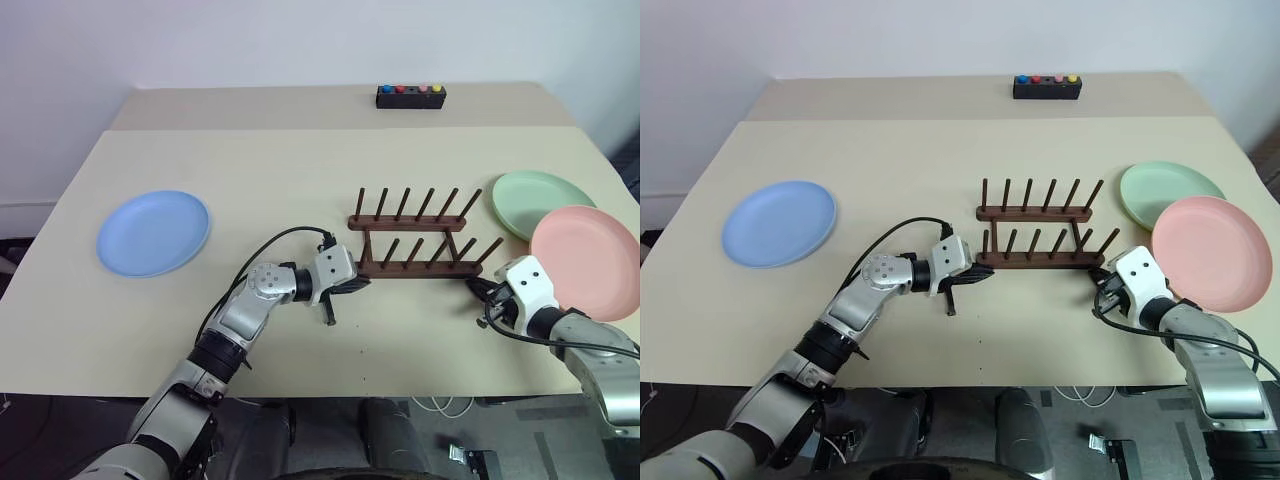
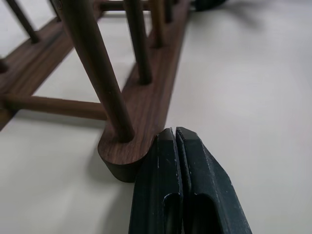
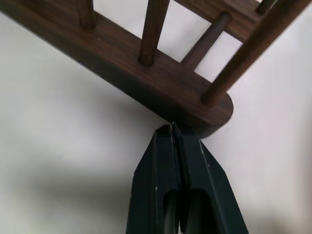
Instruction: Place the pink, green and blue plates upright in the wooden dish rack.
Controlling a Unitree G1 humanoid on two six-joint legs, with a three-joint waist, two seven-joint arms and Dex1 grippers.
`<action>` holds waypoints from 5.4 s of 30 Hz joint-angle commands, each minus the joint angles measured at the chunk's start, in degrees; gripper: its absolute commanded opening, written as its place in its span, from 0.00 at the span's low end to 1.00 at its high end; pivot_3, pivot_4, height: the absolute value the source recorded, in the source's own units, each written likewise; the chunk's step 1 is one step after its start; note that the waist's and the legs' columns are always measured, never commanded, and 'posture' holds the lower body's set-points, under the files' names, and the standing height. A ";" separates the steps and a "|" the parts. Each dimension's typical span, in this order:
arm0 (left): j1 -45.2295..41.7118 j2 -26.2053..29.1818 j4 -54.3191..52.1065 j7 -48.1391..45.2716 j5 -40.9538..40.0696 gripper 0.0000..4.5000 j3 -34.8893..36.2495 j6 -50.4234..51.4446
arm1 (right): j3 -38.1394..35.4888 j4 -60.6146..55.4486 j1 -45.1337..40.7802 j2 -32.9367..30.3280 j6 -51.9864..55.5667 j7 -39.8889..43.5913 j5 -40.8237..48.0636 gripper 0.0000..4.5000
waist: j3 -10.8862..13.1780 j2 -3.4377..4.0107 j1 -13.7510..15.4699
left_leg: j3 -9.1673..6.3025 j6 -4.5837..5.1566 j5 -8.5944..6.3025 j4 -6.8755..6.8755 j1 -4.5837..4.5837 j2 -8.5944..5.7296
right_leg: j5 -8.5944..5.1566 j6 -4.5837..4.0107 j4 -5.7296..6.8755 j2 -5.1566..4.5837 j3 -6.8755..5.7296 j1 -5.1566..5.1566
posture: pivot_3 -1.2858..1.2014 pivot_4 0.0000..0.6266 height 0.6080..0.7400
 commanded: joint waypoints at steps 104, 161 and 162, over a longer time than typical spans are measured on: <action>4.19 2.57 -11.62 -10.63 -9.18 0.00 2.94 4.30 | -24.88 -23.66 -12.09 -11.06 14.05 5.02 12.76 0.02 | 0.08 -0.05 0.02 | 0.00 0.03 -0.02 -0.02 -0.50 0.01 | -0.01 0.00 -0.05 -0.01 -0.01 -0.42 | 0.52 0.24 1.00; 5.62 5.82 -17.36 -8.48 -12.12 0.00 5.64 7.39 | -16.77 11.77 -33.50 -6.39 25.04 17.39 43.51 0.02 | 0.08 0.00 0.05 | -0.02 0.04 -0.02 -0.07 -0.59 0.00 | 0.01 -0.01 -0.01 -0.01 -0.02 -0.58 | 0.52 0.24 1.00; 5.65 5.86 -17.37 -8.45 -12.08 0.00 5.63 7.39 | -17.20 12.11 -33.48 -6.28 25.21 17.14 43.75 0.02 | 0.08 0.00 0.06 | -0.02 0.04 -0.03 -0.07 -0.59 0.00 | 0.01 -0.01 -0.01 -0.02 -0.02 -0.58 | 0.52 0.24 1.00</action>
